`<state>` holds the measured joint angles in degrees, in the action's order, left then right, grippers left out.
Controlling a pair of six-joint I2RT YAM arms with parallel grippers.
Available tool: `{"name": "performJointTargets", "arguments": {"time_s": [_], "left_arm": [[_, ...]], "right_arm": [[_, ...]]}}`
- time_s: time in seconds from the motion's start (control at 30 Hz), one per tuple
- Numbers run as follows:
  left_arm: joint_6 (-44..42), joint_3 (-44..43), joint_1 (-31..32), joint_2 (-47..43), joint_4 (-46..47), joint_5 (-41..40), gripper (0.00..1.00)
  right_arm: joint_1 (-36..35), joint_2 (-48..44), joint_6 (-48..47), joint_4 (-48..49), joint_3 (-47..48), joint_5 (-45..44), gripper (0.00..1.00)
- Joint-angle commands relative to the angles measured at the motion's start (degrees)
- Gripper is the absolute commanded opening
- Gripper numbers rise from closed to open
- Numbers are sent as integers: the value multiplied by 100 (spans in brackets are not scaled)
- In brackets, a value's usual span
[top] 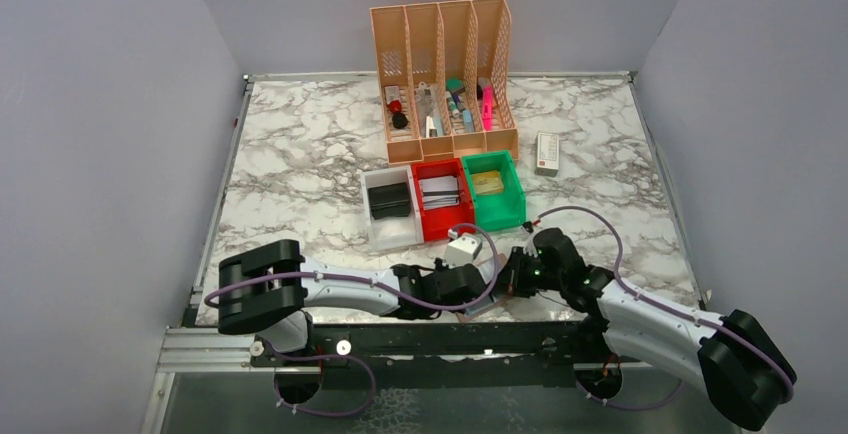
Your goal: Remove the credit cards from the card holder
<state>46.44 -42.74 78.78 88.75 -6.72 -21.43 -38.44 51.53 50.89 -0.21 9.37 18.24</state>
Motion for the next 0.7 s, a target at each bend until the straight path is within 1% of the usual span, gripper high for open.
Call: {"name": "performJointTargets", "arguments": {"time_s": [0.0, 0.2, 0.57, 0.67], "left_arm": [[-3, 271, 42, 442, -702, 131, 0], [-20, 296, 41, 425, -700, 113, 0], [-29, 327, 41, 441, -701, 113, 0], [-29, 336, 41, 445, -702, 108, 0]], "right_arm": [[47, -139, -131, -309, 276, -320, 1], [55, -380, -344, -947, 469, -822, 1], [166, -571, -314, -1030, 451, -715, 1], [187, -669, -206, -1330, 514, -1045, 1]]}}
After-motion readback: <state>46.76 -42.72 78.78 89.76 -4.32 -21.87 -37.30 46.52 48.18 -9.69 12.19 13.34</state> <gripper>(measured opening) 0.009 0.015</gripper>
